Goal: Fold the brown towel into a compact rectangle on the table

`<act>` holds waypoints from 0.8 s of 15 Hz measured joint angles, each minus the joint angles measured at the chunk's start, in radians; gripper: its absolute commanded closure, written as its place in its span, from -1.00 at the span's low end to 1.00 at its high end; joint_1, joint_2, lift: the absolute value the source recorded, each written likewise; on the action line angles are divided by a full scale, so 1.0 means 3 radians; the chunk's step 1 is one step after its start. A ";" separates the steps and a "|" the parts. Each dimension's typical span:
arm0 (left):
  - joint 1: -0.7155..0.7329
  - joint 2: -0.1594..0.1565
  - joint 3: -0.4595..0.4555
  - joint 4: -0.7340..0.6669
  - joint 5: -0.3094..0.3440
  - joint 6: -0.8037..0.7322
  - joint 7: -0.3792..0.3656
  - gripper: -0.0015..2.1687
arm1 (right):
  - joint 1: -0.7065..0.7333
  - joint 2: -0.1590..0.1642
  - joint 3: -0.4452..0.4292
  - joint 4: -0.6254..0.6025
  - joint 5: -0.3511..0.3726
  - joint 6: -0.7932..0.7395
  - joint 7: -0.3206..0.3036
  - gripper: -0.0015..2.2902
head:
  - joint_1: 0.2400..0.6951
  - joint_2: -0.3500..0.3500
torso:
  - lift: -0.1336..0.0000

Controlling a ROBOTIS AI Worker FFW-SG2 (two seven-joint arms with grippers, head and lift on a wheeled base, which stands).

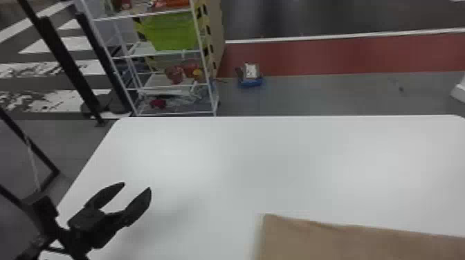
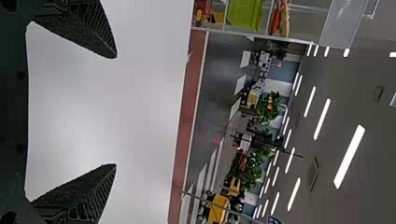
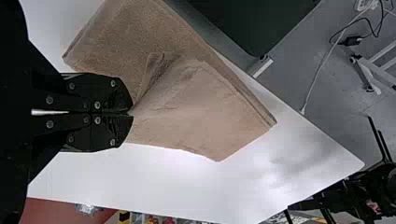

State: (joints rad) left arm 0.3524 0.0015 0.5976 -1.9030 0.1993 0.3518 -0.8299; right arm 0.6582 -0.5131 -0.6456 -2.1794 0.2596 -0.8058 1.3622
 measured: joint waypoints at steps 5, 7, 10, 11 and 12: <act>0.0006 0.0000 -0.0087 0.0035 -0.0043 -0.0021 0.0010 -0.96 | -0.0042 -0.0098 0.0158 0.0500 0.0307 -0.0217 0.0000 0.16 | 1.00 0.25 | -0.84; 0.0013 0.0000 -0.0099 0.0034 -0.0053 -0.0023 0.0010 -0.96 | -0.0103 -0.0133 0.0236 0.0598 0.0406 -0.0221 0.0000 0.16 | 1.00 0.20 | -0.84; 0.0022 0.0000 -0.0100 0.0029 -0.0058 -0.0023 0.0010 -0.96 | -0.0163 -0.0166 0.0271 0.0680 0.0494 -0.0230 0.0000 0.16 | 1.00 0.18 | -0.84; 0.0020 0.0000 -0.0101 0.0029 -0.0069 -0.0024 0.0010 -0.96 | -0.0164 -0.0178 0.0274 0.0703 0.0523 -0.0234 0.0000 0.16 | 1.00 0.16 | -0.84; 0.0016 0.0000 -0.0105 0.0029 -0.0082 -0.0027 0.0010 -0.96 | -0.0155 -0.0186 0.0275 0.0729 0.0558 -0.0249 0.0000 0.16 | 1.00 0.15 | -0.84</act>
State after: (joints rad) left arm 0.3571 0.0015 0.5660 -1.8943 0.1748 0.3438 -0.8268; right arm 0.6116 -0.5690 -0.5630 -1.9607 0.4270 -0.8806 1.3622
